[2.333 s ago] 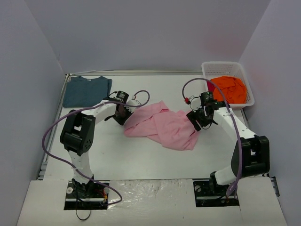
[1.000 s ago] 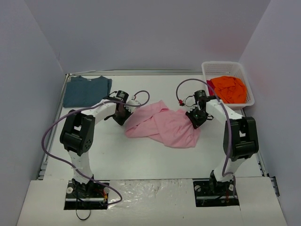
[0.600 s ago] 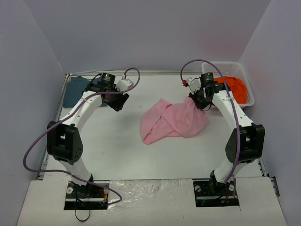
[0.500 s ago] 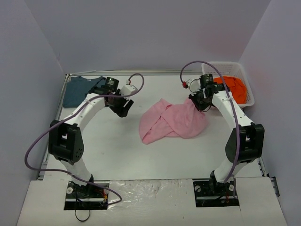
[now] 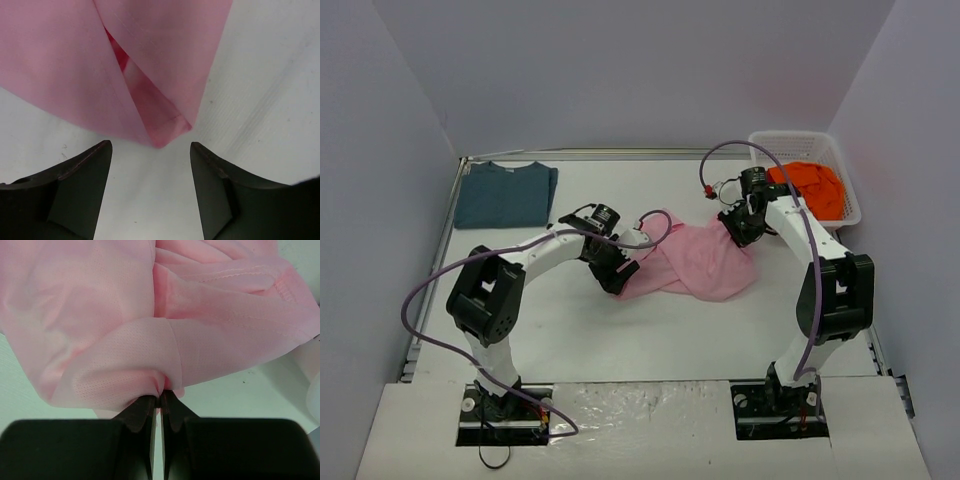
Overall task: Fold and stack the t-shirts
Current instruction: Flatten out the tshirt
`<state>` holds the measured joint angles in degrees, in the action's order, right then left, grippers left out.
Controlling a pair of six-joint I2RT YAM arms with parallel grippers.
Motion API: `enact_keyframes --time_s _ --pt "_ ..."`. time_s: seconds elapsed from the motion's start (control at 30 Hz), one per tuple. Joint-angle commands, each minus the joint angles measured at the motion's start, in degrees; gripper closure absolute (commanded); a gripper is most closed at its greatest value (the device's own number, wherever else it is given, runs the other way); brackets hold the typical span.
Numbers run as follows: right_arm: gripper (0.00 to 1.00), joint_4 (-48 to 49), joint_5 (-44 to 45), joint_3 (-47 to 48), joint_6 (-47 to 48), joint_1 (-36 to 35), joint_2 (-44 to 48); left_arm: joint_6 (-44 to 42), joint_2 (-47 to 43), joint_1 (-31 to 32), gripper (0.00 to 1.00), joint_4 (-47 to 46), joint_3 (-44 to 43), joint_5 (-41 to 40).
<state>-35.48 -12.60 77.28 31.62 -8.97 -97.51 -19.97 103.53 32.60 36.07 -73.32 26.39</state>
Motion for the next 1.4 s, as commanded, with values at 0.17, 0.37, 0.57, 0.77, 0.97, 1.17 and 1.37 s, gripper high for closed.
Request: enact_keyframes --time_s 0.17,0.37,0.57,0.77,0.97,1.17,1.37 --pt "1.0 0.7 -1.9 -1.8 -0.8 0.2 -0.9 2.3 2.7 0.9 0.37 -5.1 -0.9 -9.0" --pt "1.0 0.9 -2.1 -2.4 -0.7 0.2 -0.2 2.1 5.3 1.3 0.4 -5.6 -1.6 -12.9" --pt "1.0 1.5 -1.5 -3.4 -0.6 0.4 -0.4 2.1 4.5 1.7 0.86 -5.7 -1.7 -13.3" --pt "1.0 1.8 -1.2 -4.0 -0.4 0.6 -0.4 1.3 3.0 1.8 0.98 -4.6 -1.3 -12.5" --pt "1.0 1.8 0.2 -3.3 -0.3 1.9 1.2 0.3 -1.3 -3.4 0.98 -2.0 -2.8 -12.7" --pt "1.0 1.6 3.1 4.8 -1.4 3.9 -0.7 -2.2 -1.2 -17.0 0.98 4.9 -11.6 -16.4" --pt "1.0 -0.4 4.6 19.2 -3.1 4.2 -6.5 -2.0 -0.4 -24.2 0.98 10.1 -27.5 -18.0"
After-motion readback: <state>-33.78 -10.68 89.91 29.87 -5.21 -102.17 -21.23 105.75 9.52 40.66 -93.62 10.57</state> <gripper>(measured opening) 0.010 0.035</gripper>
